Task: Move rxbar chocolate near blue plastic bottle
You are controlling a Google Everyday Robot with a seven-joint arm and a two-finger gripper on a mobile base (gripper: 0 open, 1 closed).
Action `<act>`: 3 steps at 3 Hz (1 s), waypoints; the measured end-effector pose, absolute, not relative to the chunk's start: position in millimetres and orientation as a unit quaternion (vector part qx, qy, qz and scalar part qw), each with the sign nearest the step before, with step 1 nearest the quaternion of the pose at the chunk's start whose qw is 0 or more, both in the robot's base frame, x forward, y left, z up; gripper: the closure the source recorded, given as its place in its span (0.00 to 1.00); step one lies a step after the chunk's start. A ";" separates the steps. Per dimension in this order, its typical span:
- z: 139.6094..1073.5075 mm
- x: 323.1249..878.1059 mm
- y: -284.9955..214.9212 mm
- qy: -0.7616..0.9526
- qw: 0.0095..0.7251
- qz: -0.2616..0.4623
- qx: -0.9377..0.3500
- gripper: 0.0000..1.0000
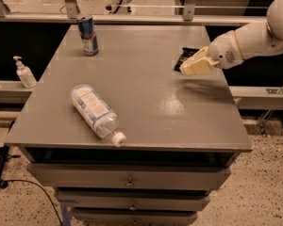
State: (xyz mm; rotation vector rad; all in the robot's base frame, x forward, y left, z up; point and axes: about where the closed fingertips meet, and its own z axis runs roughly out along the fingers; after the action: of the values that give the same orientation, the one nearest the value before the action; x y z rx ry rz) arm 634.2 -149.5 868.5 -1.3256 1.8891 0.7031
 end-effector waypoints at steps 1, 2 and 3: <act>867.4 625.0 -147.1 0.728 0.359 0.259 -0.524 0.58; 870.0 633.6 -153.6 0.724 0.387 0.235 -0.520 0.36; 871.8 652.5 -160.3 0.721 0.417 0.214 -0.510 0.13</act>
Offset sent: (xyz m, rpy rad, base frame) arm 0.0119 -0.0201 0.0104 -0.0270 -0.1897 -0.0891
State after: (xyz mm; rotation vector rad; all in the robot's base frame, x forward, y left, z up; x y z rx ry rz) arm 652.5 -160.3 871.8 -1.2804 1.8110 0.5381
